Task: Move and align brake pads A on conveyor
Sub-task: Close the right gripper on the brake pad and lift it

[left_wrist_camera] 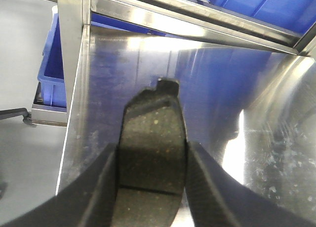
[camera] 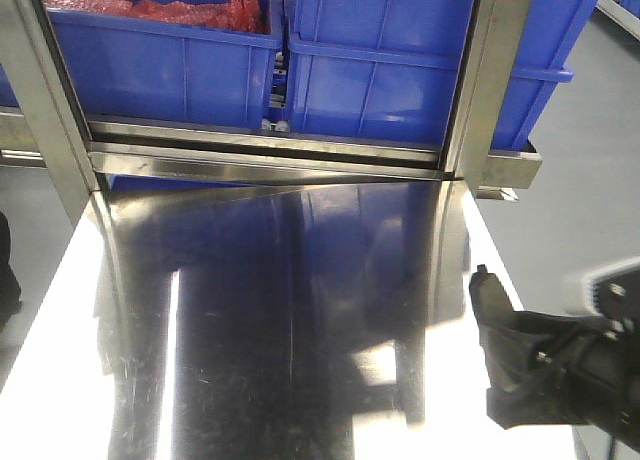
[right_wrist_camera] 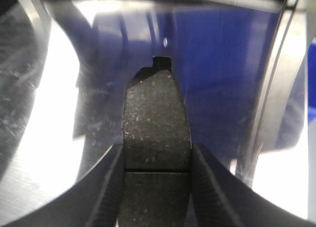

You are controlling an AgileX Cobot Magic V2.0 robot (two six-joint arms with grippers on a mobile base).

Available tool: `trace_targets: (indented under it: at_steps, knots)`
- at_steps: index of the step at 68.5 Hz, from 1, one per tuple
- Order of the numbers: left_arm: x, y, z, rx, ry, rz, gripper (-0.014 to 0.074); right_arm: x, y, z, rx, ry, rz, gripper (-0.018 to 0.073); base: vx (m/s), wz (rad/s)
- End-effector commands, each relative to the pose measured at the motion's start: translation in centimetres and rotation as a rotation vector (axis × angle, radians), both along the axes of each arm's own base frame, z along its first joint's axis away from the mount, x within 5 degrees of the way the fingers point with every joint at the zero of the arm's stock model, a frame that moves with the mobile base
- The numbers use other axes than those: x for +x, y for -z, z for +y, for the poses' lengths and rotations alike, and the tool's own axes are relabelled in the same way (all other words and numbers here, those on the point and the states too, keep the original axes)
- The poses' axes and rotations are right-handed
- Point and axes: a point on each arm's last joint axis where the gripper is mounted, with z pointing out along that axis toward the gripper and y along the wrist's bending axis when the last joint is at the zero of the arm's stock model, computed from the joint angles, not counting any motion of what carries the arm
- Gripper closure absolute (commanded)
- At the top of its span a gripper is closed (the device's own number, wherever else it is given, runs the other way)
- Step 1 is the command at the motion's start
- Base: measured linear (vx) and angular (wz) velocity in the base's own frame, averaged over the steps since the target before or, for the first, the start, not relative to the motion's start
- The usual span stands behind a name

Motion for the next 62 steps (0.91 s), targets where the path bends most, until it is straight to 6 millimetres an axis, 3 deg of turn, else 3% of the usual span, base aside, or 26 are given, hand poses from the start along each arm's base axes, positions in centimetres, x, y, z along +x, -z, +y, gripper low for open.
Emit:
trace_targets:
  at_steps: [1, 19, 62]
  knots:
    - [0.3, -1.4, -0.2, -0.008, 0.029, -0.095, 0.0566, -1.0, -2.4, -0.4, 0.063, -0.038, -0.171, 0.0437, 0.00, 0.00]
    - [0.3, -1.4, -0.2, -0.008, 0.029, -0.095, 0.0566, -3.0, -3.8, -1.6, 0.110, -0.029, -0.270, 0.0437, 0.00, 0.00]
    - [0.3, -1.4, -0.2, -0.008, 0.029, -0.095, 0.0566, -3.1, -3.8, -1.6, 0.111, -0.028, -0.272, 0.0437, 0.00, 0.00]
